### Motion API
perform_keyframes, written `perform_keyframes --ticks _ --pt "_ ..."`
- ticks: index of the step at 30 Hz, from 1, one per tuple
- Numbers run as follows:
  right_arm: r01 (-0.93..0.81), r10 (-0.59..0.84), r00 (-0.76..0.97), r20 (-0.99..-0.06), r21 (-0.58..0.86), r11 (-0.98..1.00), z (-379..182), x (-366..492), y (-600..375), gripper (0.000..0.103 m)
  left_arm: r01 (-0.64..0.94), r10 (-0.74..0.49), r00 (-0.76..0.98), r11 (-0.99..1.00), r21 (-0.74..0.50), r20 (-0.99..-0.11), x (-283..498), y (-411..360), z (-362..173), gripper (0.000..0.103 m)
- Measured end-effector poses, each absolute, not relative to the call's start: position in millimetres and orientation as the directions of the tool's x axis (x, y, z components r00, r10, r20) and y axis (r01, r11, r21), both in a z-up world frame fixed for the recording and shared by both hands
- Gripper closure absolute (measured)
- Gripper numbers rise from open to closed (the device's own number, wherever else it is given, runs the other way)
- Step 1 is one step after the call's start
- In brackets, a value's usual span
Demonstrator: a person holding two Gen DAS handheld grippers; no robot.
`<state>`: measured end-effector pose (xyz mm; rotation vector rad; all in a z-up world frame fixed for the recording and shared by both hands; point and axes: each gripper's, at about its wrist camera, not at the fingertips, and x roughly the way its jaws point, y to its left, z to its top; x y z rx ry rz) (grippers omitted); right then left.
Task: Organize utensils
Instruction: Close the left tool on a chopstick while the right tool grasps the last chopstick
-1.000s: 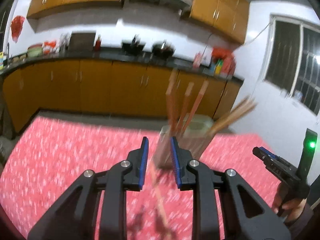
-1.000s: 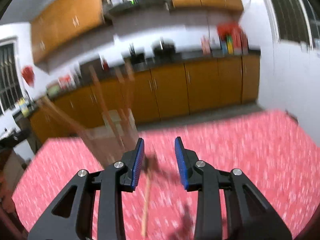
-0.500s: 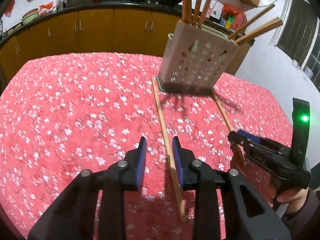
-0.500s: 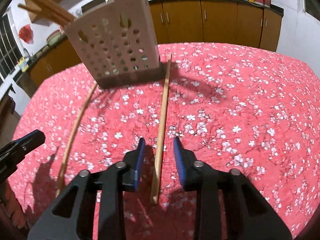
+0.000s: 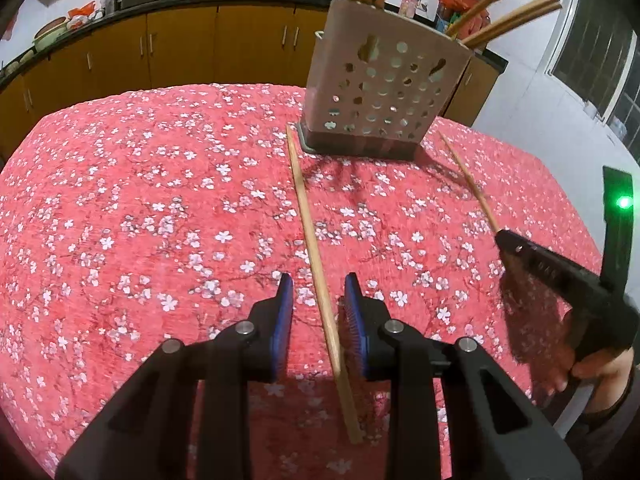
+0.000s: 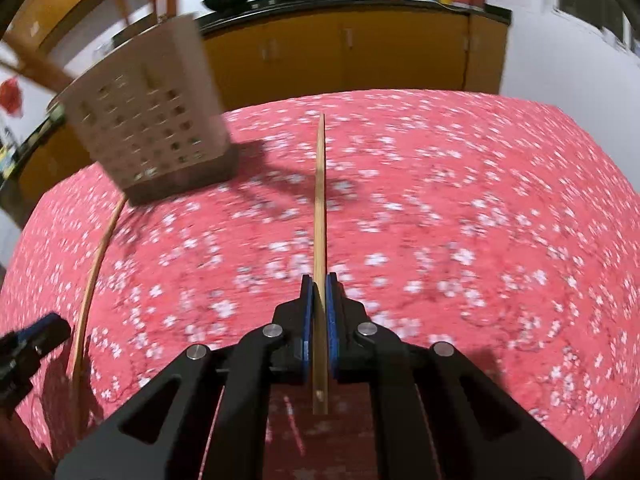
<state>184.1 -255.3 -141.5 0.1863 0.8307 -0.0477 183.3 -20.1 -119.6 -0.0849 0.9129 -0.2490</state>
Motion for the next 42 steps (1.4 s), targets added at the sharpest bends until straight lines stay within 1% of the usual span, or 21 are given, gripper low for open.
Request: perform_keyframes --ticks 4,6,7,8,9,12,20,23,28,42 --pt "0.112 0.030 0.675 -0.738 0.143 0.983 -141.9 180.5 -261.1 0.096 0.178 -0.209 0.583 0.976 -0.128 -0.785 184.7 -28.0 -127.1 0.075" --pt "0.102 0.036 0.675 -0.737 0.142 0.985 -142.5 180.5 -259.9 0.096 0.175 -0.180 0.592 0.980 -0.092 -0.786 185.4 -32.2 -131.1 0.079" --pt "0.096 0.040 0.675 -0.736 0.141 0.985 -142.5 179.9 -258.1 0.096 0.176 -0.160 0.598 0.982 -0.066 -0.786 185.2 -34.5 -132.0 0.085" --pt "0.090 0.042 0.675 -0.736 0.140 0.986 -143.2 181.0 -255.3 0.096 0.175 -0.152 0.602 0.983 -0.055 -0.784 185.7 -34.4 -132.0 0.088" --pt "0.084 0.046 0.676 -0.736 0.138 0.987 -142.6 179.9 -255.0 0.096 0.172 -0.142 0.604 0.984 -0.046 -0.784 186.3 -34.0 -132.4 0.093" --pt "0.058 0.060 0.675 -0.735 0.134 0.989 -142.9 180.0 -247.7 0.096 0.139 -0.123 0.605 0.989 -0.047 -0.787 194.2 -22.7 -131.7 0.095" --pt "0.001 0.069 0.679 -0.731 0.096 0.995 -141.7 179.9 -234.2 0.096 0.026 -0.055 0.614 0.998 -0.050 -0.787 222.3 25.8 -130.4 0.095" --pt "-0.001 0.068 0.678 -0.732 0.092 0.996 -141.8 182.0 -233.3 0.096 0.024 -0.075 0.621 0.997 -0.077 -0.780 227.9 37.0 -131.0 0.095" --pt "-0.001 0.065 0.678 -0.732 0.088 0.996 -141.7 181.8 -233.3 0.095 0.037 -0.066 0.639 0.998 -0.056 -0.766 222.4 34.0 -133.0 0.092" --pt "-0.003 0.055 0.677 -0.734 0.072 0.997 -142.6 182.7 -232.2 0.095 0.037 -0.098 0.639 0.995 -0.096 -0.763 220.2 38.8 -131.0 0.091"
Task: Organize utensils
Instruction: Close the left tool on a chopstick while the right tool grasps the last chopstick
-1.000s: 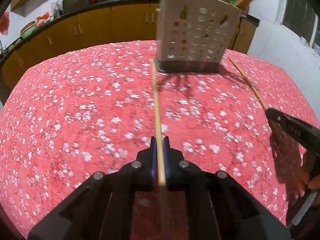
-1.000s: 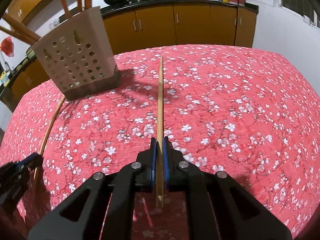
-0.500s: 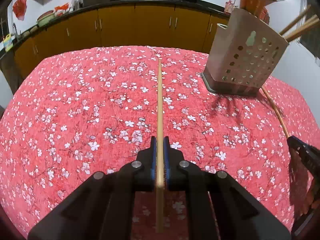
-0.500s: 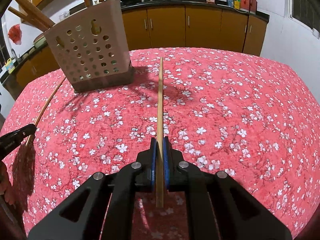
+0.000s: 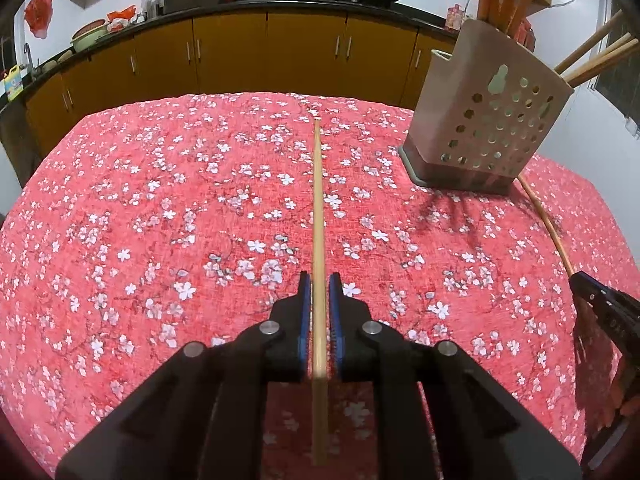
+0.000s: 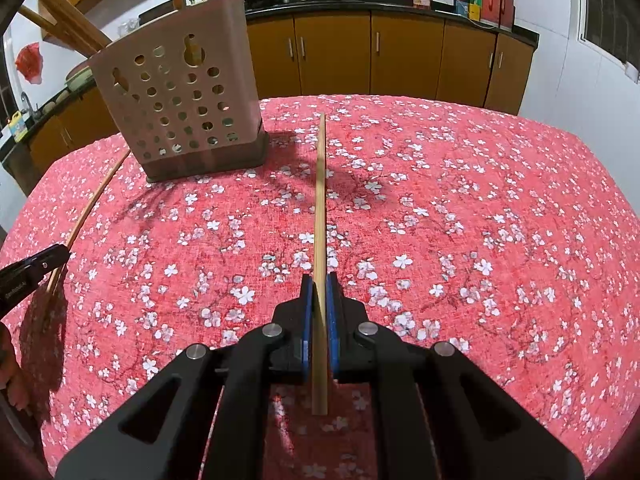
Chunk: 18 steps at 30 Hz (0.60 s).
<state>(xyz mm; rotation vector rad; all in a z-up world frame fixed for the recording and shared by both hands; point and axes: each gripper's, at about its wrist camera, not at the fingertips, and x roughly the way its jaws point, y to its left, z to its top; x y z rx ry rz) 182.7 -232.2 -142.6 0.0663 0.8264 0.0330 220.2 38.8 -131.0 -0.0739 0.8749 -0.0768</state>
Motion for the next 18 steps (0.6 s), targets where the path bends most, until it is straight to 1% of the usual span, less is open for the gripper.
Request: perform_keyframes --ticks 8,18 --pt "-0.003 0.056 0.677 -0.734 0.073 0.997 -142.4 182.8 -232.1 0.095 0.034 -0.119 0.638 0.991 -0.127 -0.760 219.0 43.6 -130.0 0.091" --pt "-0.004 0.060 0.676 -0.734 0.078 0.997 -142.3 182.8 -232.6 0.095 0.033 -0.121 0.638 0.991 -0.130 -0.760 218.5 44.6 -129.4 0.091"
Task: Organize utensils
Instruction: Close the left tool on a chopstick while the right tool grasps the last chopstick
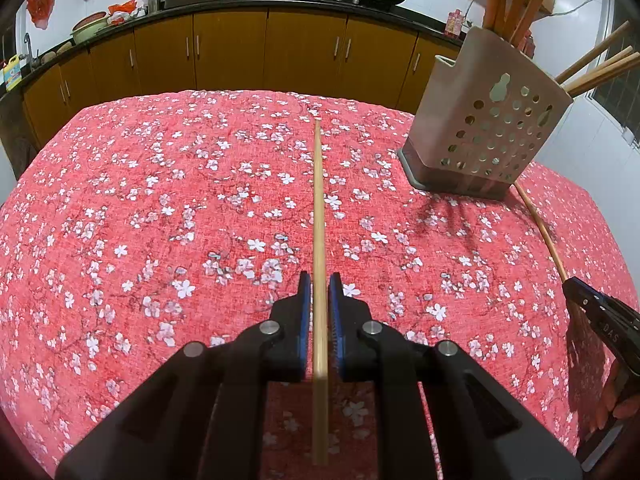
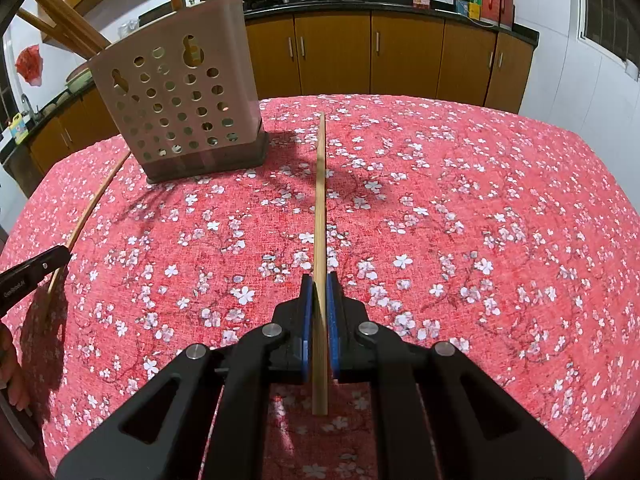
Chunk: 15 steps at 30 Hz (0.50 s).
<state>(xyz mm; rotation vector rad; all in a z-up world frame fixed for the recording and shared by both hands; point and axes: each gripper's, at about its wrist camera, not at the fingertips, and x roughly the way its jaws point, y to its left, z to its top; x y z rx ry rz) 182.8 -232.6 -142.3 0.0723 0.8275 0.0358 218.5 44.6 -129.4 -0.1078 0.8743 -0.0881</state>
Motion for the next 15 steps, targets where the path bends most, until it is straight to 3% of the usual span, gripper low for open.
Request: perform_keyframes --ticks 15 --pt "-0.002 0.067 0.676 -0.734 0.090 0.996 -142.4 183.1 -233.5 0.095 0.045 -0.096 0.637 0.995 -0.088 -0.765 216.0 41.7 -128.9 0.091"
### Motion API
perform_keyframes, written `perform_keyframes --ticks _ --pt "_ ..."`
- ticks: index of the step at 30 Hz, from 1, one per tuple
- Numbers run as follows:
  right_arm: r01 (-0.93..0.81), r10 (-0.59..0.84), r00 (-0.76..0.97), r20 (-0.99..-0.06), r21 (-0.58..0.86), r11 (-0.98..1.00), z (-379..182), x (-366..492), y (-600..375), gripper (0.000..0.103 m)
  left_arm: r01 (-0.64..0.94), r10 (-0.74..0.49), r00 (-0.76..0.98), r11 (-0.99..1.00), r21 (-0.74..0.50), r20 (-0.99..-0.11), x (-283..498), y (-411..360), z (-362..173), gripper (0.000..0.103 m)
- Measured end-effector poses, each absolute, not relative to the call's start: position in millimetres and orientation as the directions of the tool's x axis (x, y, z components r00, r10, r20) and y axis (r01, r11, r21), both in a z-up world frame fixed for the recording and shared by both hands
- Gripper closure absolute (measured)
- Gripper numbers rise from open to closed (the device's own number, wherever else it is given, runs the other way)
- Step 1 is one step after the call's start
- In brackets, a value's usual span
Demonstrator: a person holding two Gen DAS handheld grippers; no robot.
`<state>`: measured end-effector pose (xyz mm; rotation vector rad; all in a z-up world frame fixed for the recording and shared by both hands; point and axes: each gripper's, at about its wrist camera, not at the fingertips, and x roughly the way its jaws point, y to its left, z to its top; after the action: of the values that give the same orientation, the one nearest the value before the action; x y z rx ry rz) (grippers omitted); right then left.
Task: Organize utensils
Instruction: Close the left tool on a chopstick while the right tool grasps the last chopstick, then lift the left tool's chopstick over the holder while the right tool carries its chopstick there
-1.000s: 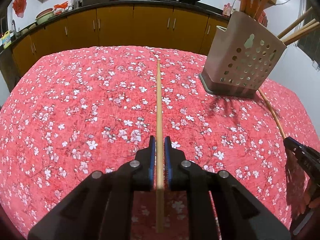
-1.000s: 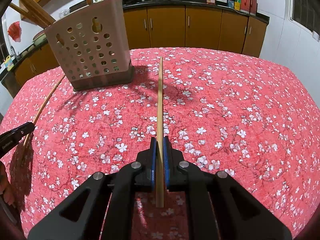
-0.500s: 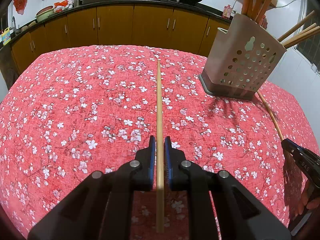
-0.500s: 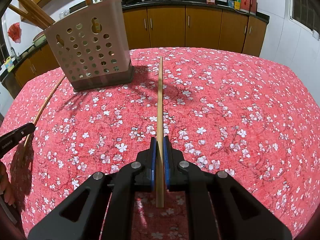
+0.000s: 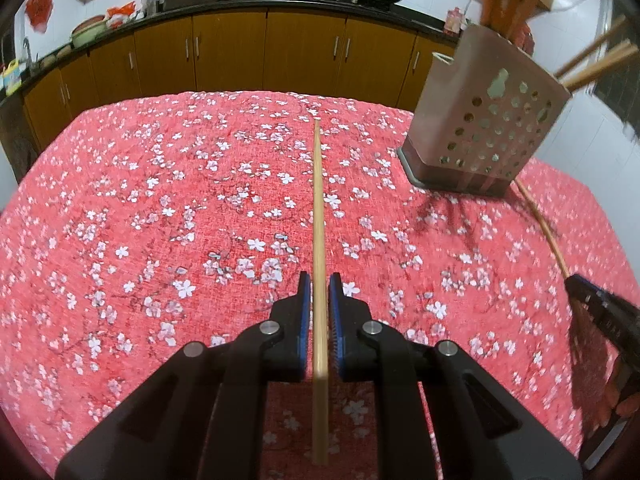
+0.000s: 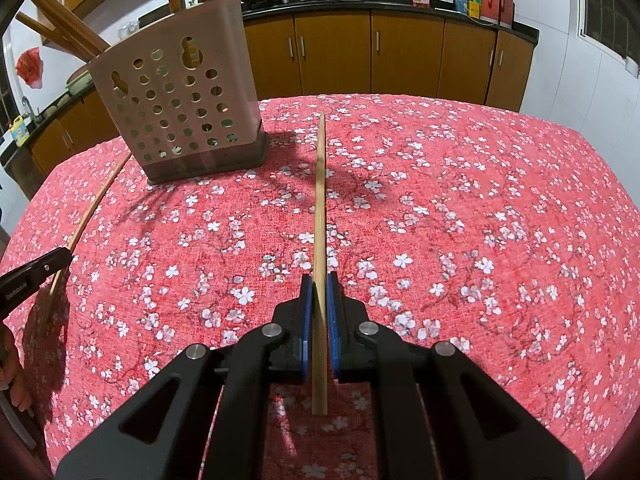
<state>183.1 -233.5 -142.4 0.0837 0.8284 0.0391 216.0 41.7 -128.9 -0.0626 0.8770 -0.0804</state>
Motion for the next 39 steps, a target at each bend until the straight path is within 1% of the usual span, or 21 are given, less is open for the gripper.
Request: perform_keyframes --ticks 3,7,12,15,22,30,35,39 --pt "-0.001 0.069 0.675 -0.734 0.092 0.996 -142.4 182.4 -233.8 0.095 0.059 -0.084 0.634 0.996 -0.060 -0.768 209.2 37.2 -128.7 0.091" --pt "-0.001 0.071 0.676 -0.734 0.095 0.995 -142.5 182.3 -233.8 0.095 0.063 -0.091 0.634 0.996 -0.066 -0.768 203.3 38.1 -129.2 0.091" --pt "-0.003 0.077 0.678 -0.731 0.101 0.995 -141.2 180.8 -234.9 0.095 0.072 -0.076 0.628 0.997 -0.040 -0.775 203.7 36.5 -128.5 0.095" --pt "-0.007 0.072 0.706 -0.705 0.095 0.995 -130.1 172.9 -235.9 0.096 0.066 -0.089 0.618 0.996 -0.061 -0.781 202.8 41.4 -120.0 0.095" --pt "-0.002 0.051 0.805 -0.590 0.084 0.996 -79.4 152.9 -242.8 0.096 0.071 -0.100 0.700 0.995 -0.071 -0.707 192.6 52.9 -69.4 0.095" --pt "0.001 0.043 0.876 -0.480 0.090 0.996 -33.9 140.5 -254.3 0.096 0.086 -0.130 0.787 0.991 -0.102 -0.603 178.8 58.2 -16.1 0.095" --pt "-0.006 0.049 0.902 -0.429 0.101 0.995 -14.7 137.3 -257.1 0.096 0.096 -0.151 0.824 0.987 -0.127 -0.546 172.6 59.1 10.9 0.095" --pt "-0.012 0.057 0.911 -0.407 0.113 0.994 -5.8 136.1 -257.2 0.096 0.105 -0.162 0.840 0.985 -0.138 -0.518 170.5 59.8 24.5 0.095"
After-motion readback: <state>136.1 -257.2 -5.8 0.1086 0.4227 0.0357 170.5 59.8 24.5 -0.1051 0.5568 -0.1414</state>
